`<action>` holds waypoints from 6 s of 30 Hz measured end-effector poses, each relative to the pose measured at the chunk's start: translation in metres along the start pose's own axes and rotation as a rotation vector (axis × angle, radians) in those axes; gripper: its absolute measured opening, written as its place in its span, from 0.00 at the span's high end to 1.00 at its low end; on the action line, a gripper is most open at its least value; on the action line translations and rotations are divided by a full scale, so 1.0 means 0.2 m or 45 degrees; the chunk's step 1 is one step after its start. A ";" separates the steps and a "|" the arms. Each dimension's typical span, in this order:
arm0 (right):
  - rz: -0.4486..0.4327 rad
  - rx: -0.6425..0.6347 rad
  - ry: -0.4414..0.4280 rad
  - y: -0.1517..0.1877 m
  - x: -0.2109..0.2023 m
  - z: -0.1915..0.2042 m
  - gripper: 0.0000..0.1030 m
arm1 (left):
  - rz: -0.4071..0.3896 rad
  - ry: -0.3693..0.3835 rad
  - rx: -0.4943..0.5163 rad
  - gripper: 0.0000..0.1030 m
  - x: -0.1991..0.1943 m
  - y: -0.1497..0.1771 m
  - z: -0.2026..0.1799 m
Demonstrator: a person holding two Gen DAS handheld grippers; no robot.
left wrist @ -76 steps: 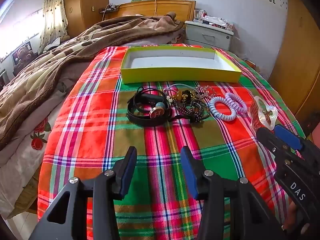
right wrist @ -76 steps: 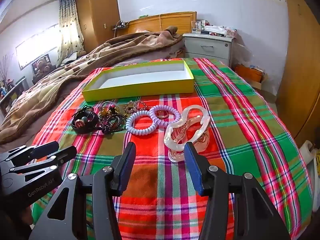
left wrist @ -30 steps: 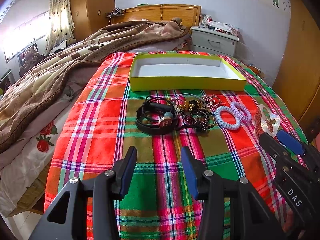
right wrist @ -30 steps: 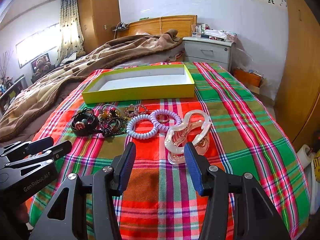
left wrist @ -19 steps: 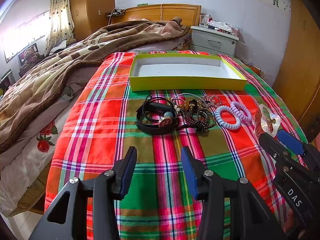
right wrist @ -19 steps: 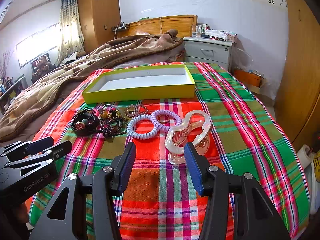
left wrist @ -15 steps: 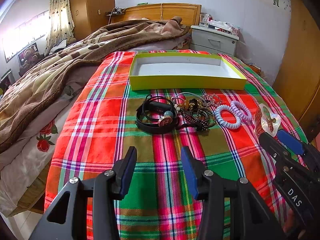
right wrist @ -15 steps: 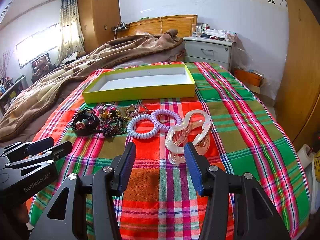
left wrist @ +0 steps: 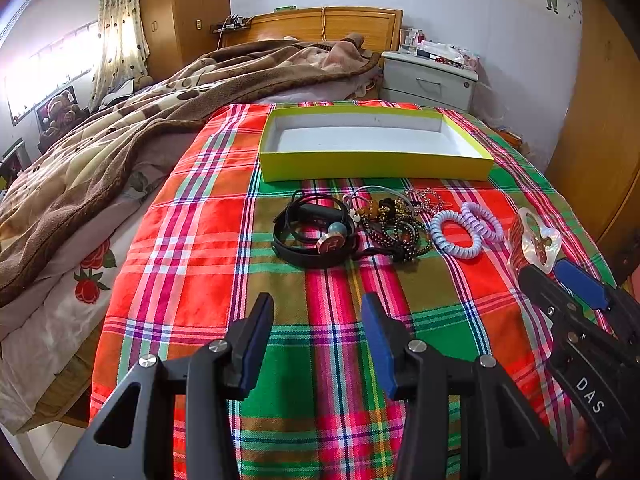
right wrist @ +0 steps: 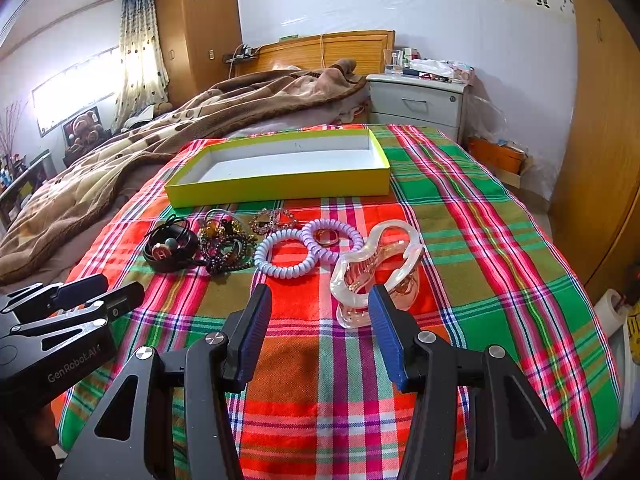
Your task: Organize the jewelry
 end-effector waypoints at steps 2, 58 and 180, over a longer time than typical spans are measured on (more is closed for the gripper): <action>0.000 -0.001 -0.001 0.00 0.00 0.00 0.51 | 0.002 0.001 0.000 0.54 0.00 0.00 0.00; 0.085 0.204 0.084 -0.16 0.08 -0.40 0.92 | 0.192 0.230 -0.124 0.54 0.29 -0.32 0.31; 0.199 0.020 0.017 -0.91 1.00 -0.28 0.91 | 0.258 0.223 -0.082 0.93 1.00 -0.99 0.25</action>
Point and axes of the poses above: each gripper's, at about its wrist camera, not at the fingertips, and x roughly the way its jaws point, z to its left, y to its underside, the point moved 2 cm from there along x, roughly the way its jaws point, and after that the axes turned 1 degree about x, right-handed, at the moved point
